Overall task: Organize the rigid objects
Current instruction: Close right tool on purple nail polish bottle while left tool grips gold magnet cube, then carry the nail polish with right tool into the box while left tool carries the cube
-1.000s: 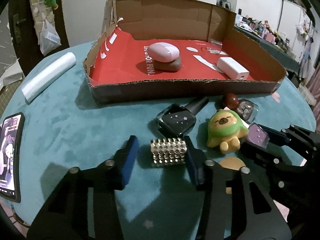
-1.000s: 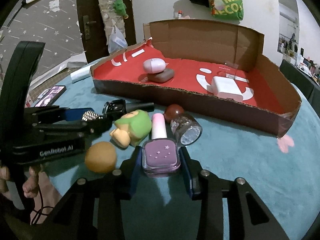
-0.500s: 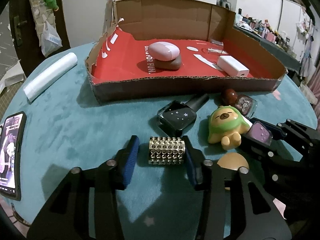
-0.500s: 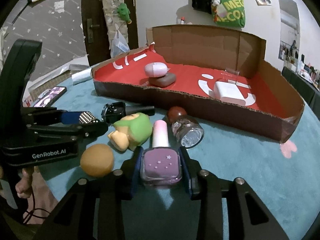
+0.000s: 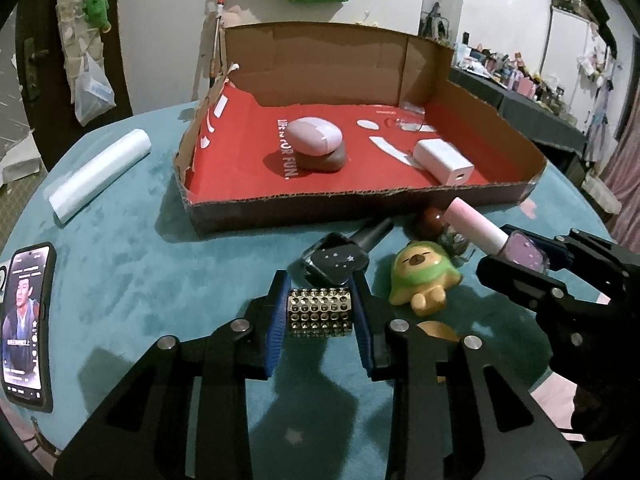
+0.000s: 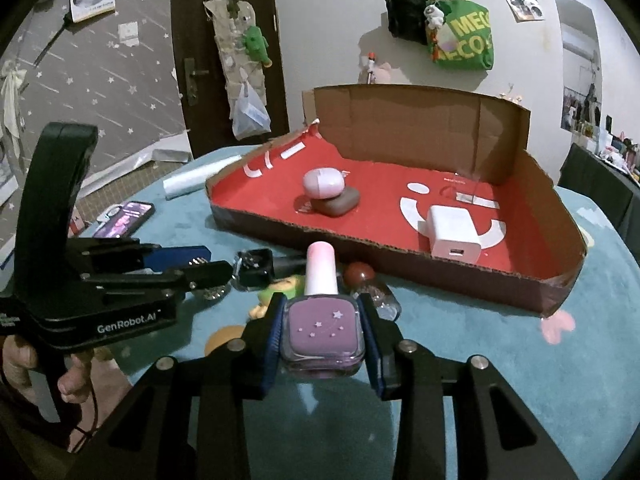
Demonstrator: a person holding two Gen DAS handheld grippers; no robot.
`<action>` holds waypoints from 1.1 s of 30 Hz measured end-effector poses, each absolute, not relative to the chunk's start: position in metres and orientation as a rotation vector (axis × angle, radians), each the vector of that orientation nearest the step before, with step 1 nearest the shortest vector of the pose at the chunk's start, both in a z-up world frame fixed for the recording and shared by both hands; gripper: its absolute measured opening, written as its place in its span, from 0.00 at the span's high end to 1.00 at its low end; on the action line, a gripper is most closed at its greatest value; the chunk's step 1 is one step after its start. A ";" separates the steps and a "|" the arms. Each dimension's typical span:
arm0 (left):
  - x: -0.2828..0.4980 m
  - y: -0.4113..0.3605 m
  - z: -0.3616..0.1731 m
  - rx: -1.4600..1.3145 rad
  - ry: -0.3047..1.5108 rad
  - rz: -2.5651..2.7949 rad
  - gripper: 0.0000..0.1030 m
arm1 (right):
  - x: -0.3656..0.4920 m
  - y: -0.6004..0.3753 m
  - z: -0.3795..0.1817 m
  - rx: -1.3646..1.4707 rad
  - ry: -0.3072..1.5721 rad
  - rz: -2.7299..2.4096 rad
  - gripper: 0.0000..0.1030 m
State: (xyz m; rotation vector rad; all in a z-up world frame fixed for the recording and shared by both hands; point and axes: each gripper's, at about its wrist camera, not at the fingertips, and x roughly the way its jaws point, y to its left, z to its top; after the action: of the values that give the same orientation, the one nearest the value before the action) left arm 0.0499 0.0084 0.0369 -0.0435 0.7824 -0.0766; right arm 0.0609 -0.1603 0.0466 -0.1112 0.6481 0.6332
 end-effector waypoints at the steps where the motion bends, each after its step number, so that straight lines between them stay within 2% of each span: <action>1: 0.050 0.009 0.038 -0.045 0.781 -0.079 0.72 | 0.061 -0.160 0.047 -0.109 0.651 0.636 0.63; 33: 0.080 0.006 0.077 -0.025 0.705 -0.128 0.72 | 0.081 -0.162 0.075 -0.118 0.605 0.643 0.63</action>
State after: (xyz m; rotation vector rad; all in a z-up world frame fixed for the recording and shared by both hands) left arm 0.0798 0.0058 0.0770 -0.0250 0.7048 -0.1284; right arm 0.0814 -0.1623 0.0746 -0.1177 0.6054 0.6431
